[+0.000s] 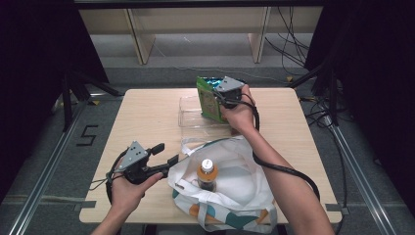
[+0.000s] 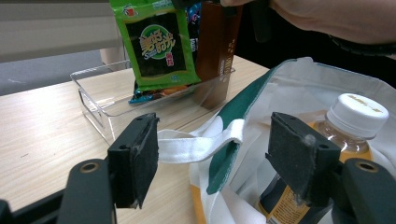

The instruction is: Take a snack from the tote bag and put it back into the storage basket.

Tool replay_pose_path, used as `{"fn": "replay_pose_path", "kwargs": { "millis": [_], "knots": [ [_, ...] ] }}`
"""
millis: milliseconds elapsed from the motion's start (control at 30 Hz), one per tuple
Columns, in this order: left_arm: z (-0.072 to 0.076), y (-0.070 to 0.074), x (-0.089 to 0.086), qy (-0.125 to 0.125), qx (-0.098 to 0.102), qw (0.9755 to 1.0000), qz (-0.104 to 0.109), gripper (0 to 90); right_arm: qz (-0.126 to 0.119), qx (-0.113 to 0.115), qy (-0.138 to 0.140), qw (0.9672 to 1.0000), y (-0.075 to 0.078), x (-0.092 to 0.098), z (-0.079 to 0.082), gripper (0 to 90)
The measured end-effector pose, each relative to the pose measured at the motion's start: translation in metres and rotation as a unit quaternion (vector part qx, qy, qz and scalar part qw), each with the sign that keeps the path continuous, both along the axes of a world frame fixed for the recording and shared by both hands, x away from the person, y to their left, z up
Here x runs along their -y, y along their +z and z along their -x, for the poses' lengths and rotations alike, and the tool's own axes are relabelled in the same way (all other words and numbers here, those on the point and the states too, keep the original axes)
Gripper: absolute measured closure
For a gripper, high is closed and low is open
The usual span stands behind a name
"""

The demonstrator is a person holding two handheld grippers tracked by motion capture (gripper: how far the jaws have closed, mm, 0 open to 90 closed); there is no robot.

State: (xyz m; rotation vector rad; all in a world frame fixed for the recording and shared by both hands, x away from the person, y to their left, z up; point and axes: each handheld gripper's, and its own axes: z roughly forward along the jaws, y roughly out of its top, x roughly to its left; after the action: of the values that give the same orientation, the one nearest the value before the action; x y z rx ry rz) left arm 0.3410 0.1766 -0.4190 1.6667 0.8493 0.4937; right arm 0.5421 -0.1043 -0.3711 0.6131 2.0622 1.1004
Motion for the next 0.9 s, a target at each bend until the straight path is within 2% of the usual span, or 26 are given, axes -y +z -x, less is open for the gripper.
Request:
{"fn": "replay_pose_path", "kwargs": {
  "millis": [200,333,433,700,867,900],
  "knots": [
    [0.0002,0.0000,0.0000,-0.001,0.001,1.0000,-0.001,33.0,0.015,-0.001,-0.013,0.9998,-0.0045,-0.0027,0.0022,90.0],
    [0.0004,0.0007,-0.0003,-0.002,0.002,1.0000,-0.002,33.1,0.039,-0.006,-0.014,0.9991,-0.0034,-0.0056,0.0017,90.0],
    [0.0004,0.0004,-0.0002,-0.002,0.001,1.0000,-0.001,33.1,0.054,-0.018,-0.021,0.9982,-0.0017,-0.0076,0.0027,90.0],
    [-0.0001,0.0001,0.0000,-0.001,0.001,1.0000,0.000,33.1,0.070,-0.056,-0.038,0.9952,0.0004,-0.0051,0.0036,89.1],
    [0.0001,0.0001,0.0007,-0.002,0.000,1.0000,0.000,33.1,0.081,-0.084,-0.066,0.9909,0.0004,0.0000,0.0075,86.9],
    [0.0000,0.0000,0.0009,-0.002,0.000,1.0000,0.000,33.1,0.084,-0.083,-0.071,0.9905,0.0009,0.0015,0.0077,86.3]
  ]
}}
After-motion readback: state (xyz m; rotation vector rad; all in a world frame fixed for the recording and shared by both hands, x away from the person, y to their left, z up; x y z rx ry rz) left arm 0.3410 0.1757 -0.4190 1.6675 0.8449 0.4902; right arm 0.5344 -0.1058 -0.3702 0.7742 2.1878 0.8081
